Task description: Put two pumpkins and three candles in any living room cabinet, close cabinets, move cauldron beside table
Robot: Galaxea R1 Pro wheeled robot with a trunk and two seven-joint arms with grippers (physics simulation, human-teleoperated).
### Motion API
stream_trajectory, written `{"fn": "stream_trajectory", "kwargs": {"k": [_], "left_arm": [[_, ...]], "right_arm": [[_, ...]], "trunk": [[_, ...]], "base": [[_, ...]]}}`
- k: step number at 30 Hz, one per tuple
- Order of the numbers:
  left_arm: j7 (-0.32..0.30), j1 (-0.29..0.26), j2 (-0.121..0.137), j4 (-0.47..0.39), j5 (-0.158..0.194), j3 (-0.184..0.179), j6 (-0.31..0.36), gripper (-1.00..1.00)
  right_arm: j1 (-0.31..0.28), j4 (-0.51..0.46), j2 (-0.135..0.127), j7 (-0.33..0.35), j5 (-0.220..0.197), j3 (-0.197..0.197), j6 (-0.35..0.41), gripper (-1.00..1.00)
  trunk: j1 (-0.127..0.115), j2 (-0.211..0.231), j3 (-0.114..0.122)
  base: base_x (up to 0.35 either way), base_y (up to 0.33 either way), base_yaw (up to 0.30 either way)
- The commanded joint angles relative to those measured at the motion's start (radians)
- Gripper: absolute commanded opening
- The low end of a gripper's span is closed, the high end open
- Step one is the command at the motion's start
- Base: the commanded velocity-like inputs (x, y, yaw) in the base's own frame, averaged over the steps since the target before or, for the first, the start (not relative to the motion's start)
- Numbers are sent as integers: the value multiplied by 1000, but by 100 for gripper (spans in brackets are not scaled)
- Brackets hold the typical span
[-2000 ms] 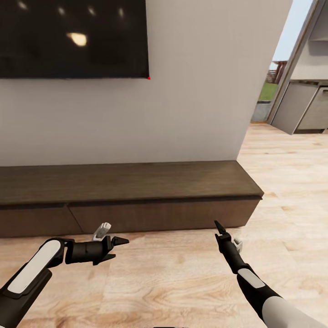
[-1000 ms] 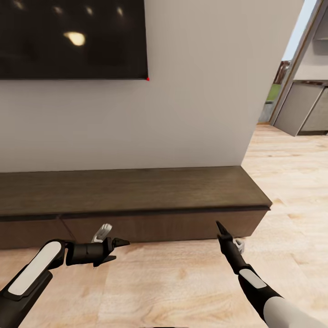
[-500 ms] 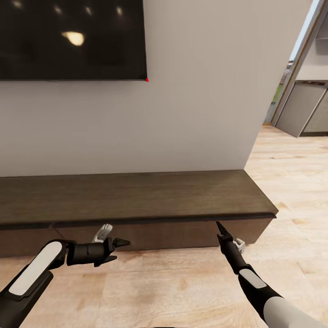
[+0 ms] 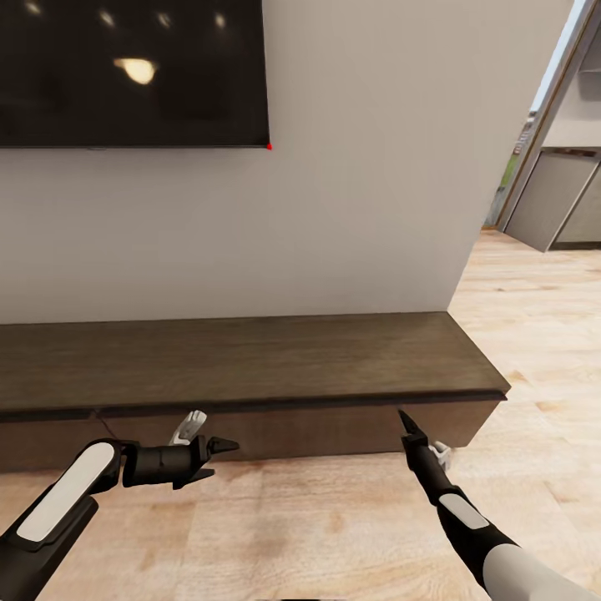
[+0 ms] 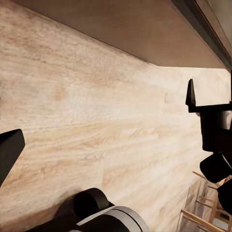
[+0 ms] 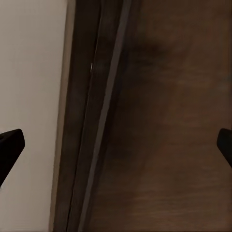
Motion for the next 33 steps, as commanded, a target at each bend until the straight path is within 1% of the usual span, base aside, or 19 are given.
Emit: {"fn": "stream_trajectory", "kwargs": {"k": [1,33], "left_arm": [[10,-1,1,-1,10,-1,0,100],[10,-1,1,-2,7,-2,0,100]], "right_arm": [[-1,-1,-1,4,-11,8,-2,100],[-1,1,0,6,-8,10,-6,100]], "trunk": [[0,0,-1],[0,0,-1]], "base": [[106,53,0],[63,7,0]]}}
